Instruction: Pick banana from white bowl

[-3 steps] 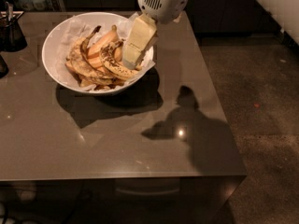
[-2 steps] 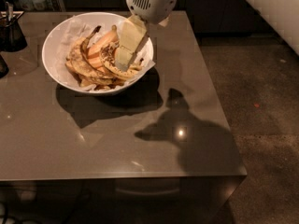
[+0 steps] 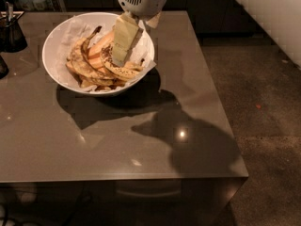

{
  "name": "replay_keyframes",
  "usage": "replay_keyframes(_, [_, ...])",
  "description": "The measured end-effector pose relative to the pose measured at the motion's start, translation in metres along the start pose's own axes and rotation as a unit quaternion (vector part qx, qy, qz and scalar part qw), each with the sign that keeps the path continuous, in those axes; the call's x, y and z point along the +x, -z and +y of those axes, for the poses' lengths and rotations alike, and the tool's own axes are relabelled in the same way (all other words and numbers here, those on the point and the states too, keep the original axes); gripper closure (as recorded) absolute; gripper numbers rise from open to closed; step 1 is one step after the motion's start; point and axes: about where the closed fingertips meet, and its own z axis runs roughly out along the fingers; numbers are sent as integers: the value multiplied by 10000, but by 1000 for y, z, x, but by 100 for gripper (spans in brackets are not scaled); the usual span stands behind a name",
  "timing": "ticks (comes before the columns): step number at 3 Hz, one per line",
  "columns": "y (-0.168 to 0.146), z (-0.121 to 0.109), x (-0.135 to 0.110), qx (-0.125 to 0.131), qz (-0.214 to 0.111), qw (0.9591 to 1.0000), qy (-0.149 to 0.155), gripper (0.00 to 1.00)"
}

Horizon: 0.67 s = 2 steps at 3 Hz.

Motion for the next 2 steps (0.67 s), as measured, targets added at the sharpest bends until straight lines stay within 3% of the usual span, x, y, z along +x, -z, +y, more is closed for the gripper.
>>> replay_keyframes(2, [-17, -6, -16, -40, 164, 9998, 52, 38])
